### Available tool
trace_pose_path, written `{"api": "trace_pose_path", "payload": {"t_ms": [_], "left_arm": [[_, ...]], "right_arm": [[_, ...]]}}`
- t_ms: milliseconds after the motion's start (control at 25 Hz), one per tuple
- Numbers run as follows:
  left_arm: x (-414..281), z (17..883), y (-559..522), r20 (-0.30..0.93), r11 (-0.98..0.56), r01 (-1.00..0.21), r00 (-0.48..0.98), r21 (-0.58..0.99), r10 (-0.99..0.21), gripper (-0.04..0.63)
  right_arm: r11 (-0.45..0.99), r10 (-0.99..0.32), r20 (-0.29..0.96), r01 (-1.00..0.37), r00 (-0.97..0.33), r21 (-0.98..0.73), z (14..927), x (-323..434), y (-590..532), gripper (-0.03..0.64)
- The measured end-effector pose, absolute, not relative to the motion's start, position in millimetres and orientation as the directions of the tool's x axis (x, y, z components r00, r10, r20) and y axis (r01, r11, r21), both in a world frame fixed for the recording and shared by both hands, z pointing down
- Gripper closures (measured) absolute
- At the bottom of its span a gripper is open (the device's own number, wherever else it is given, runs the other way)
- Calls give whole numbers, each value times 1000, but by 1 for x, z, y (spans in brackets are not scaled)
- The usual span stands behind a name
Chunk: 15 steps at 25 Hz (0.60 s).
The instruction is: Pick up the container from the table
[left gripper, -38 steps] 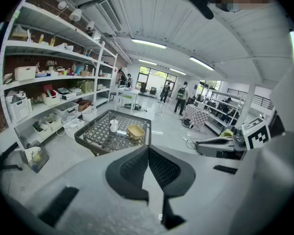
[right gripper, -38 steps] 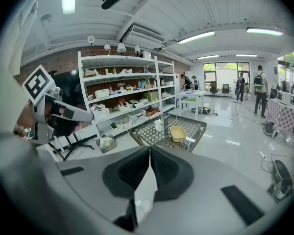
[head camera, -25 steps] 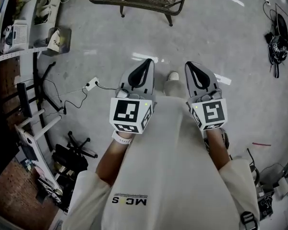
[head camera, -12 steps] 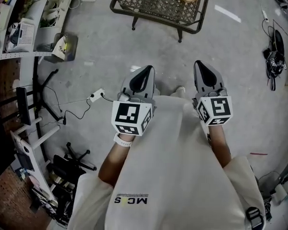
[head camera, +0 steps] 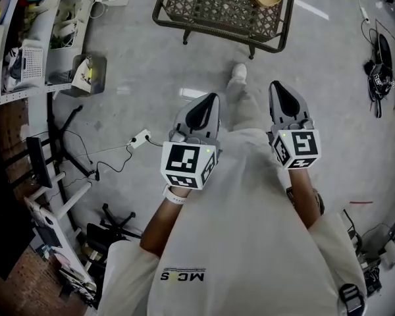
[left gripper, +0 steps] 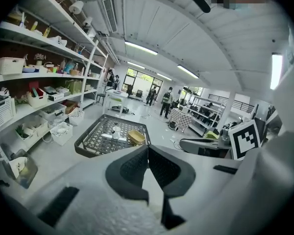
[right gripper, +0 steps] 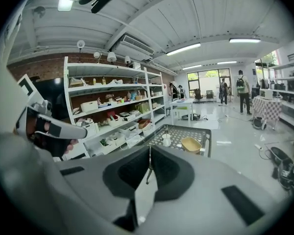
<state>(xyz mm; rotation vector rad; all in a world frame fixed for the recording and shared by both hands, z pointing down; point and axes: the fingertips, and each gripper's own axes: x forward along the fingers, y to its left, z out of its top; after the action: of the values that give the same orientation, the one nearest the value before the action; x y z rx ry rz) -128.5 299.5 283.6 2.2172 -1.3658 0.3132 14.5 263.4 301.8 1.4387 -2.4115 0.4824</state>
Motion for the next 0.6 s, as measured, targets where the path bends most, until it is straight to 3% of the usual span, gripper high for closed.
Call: {"api": "trace_pose_path", "payload": {"t_ms": [480,600], "left_arm": [[-99,286,95,501,-380,-888,459,258,-734,571],[-83,285,51,508,-378,-891,455,253,-732,571]], "right_arm": [[469,-740,478,-872,-473,-137,346,38,66,588],[497,-704,507,-855,-498,-150,361,44,26,518]]}}
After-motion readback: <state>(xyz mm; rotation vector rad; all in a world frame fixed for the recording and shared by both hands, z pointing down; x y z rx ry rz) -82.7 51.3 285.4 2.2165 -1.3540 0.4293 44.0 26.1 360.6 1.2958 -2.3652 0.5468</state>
